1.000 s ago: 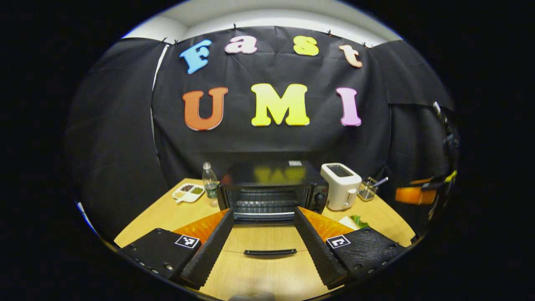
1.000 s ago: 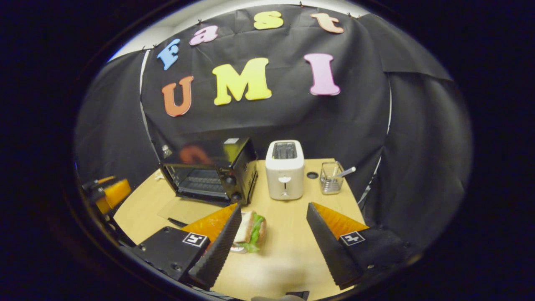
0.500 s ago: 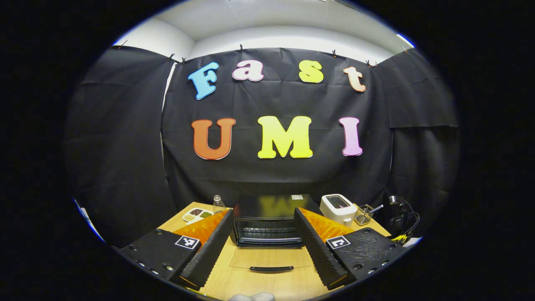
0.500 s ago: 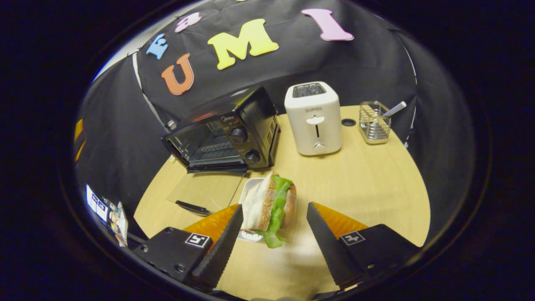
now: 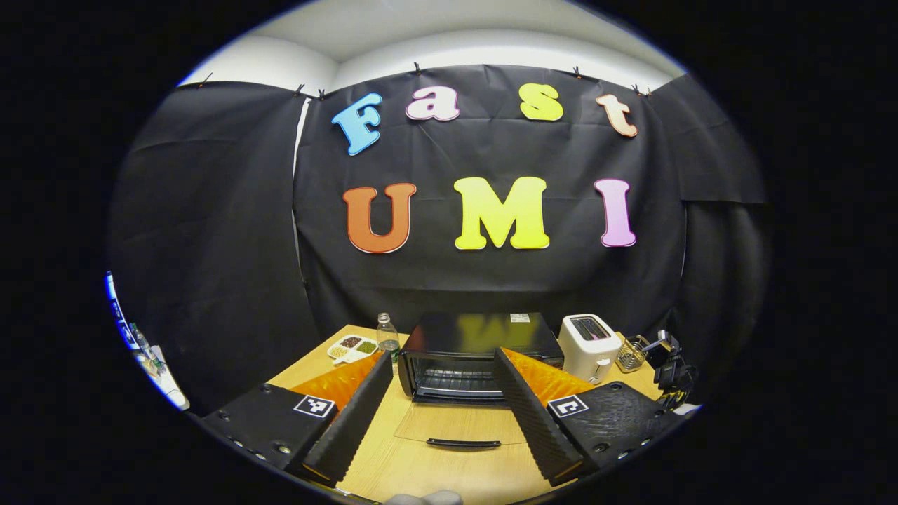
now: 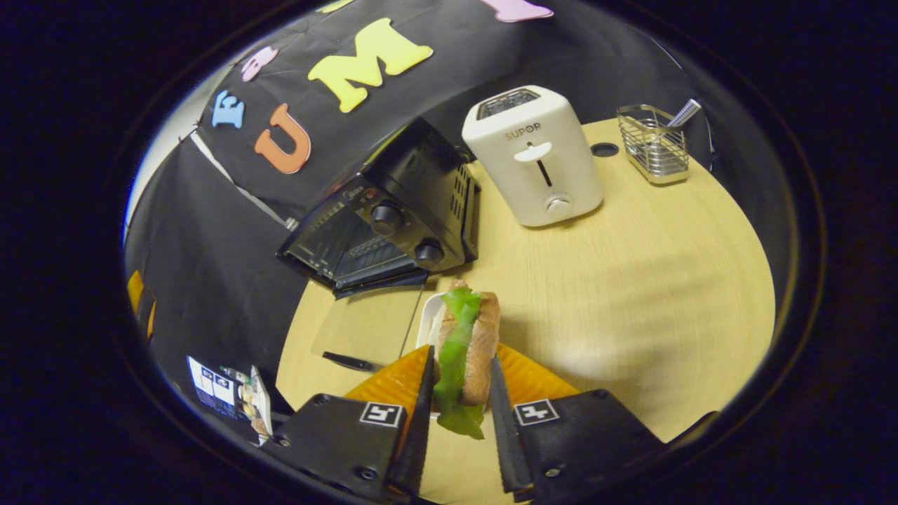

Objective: Open the electric oven with the left hand, put the food in, and close the electric oven.

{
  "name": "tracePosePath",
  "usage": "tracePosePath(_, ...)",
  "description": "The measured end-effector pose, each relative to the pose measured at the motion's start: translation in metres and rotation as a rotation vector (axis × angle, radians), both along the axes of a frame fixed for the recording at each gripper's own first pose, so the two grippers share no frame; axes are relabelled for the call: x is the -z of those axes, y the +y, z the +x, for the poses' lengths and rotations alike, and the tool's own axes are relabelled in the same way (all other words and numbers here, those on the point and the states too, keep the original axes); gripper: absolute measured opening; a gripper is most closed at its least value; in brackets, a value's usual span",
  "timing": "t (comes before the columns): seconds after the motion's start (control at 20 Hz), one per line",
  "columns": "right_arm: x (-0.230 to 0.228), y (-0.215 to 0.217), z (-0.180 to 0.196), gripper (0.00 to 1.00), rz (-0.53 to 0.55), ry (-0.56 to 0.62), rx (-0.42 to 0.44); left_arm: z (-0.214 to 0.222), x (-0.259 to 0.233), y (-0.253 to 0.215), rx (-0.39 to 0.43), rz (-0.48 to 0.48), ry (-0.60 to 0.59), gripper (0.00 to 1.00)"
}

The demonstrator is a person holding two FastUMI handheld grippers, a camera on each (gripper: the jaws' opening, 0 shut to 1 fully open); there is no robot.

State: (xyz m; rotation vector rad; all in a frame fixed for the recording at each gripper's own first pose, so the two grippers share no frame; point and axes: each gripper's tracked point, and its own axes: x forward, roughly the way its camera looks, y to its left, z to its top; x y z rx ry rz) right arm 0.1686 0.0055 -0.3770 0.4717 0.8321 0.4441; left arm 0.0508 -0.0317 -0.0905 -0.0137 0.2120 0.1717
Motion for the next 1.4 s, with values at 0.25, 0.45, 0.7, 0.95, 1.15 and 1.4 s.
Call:
tracePosePath(0.25, -0.048, 0.009, -0.008, 0.39, -0.004, -0.086, 0.039, -0.010, -0.004, -0.004, 0.056, -0.016, -0.023, 0.94)
tracePosePath(0.45, -0.104, 0.034, -0.016, 0.39, 0.086, -0.176, 0.135, -0.024, -0.005, 0.014, 0.080, 0.026, -0.023, 0.94)
tracePosePath(0.7, -0.119, 0.089, -0.005, 0.39, 0.248, -0.207, 0.286, -0.036, 0.000, 0.026, 0.133, 0.052, -0.015, 0.86)
tracePosePath(0.95, -0.104, 0.148, 0.023, 0.29, 0.370, -0.228, 0.427, -0.052, 0.011, 0.041, 0.186, 0.093, 0.011, 0.95)
tracePosePath(1.15, -0.087, 0.193, 0.051, 0.29, 0.433, -0.212, 0.506, -0.061, 0.019, 0.063, 0.193, 0.103, 0.034, 0.96)
tracePosePath(1.4, -0.069, 0.224, 0.092, 0.39, 0.515, -0.177, 0.631, -0.067, 0.026, 0.081, 0.180, 0.109, 0.060, 0.96)
